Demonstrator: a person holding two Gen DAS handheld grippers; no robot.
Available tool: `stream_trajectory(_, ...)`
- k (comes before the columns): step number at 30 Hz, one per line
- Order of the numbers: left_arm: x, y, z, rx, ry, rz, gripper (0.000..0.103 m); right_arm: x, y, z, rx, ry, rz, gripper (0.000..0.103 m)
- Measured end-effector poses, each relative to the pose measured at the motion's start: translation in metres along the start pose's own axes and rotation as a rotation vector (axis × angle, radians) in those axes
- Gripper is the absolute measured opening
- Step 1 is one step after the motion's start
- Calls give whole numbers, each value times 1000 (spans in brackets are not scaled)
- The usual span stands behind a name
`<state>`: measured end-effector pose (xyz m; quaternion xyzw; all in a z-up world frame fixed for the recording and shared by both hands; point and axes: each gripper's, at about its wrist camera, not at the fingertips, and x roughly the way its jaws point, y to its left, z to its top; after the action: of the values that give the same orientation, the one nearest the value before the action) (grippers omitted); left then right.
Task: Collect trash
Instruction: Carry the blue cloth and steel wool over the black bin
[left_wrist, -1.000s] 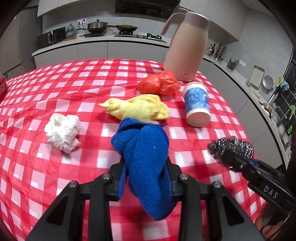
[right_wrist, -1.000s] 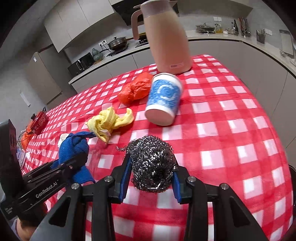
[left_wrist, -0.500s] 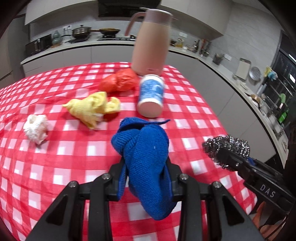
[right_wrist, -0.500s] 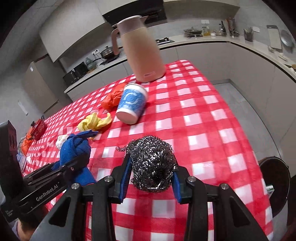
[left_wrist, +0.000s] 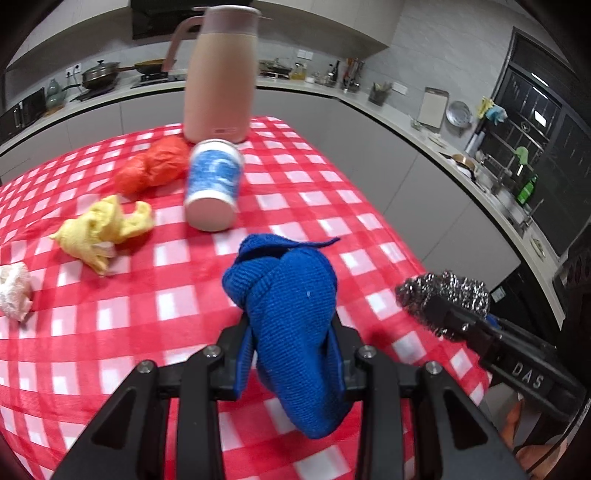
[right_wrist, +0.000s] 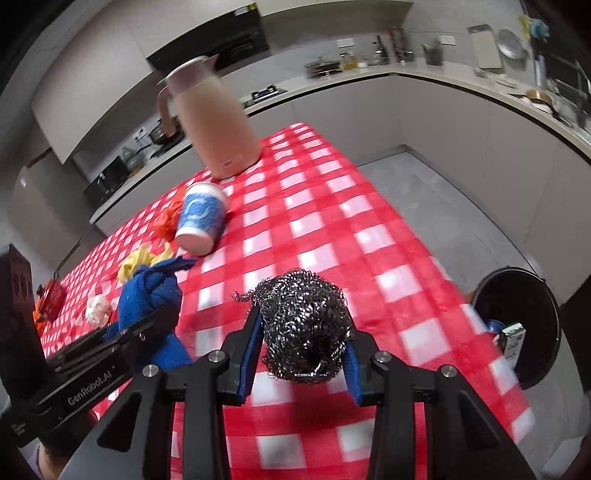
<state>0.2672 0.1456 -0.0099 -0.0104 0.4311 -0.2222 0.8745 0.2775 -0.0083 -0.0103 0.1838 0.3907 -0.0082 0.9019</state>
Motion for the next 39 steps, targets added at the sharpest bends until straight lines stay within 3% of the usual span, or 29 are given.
stream_trajectory(9,22,-96,2,10,-11,-23,36,-35,-86,12,5,-30,-11,41)
stream_trajectory(21,88,-231,8,108,63,-134,36,-78,-254,14,138,-50,-129,41)
stream_trajectory(30,143,-278,-15,133,176,-126,36,-67,-336,6,198,-5,-172,41)
stream_trajectory(39,192,-289,-39,108,279,-34,37,-23,-372,9,190,58,-145,42)
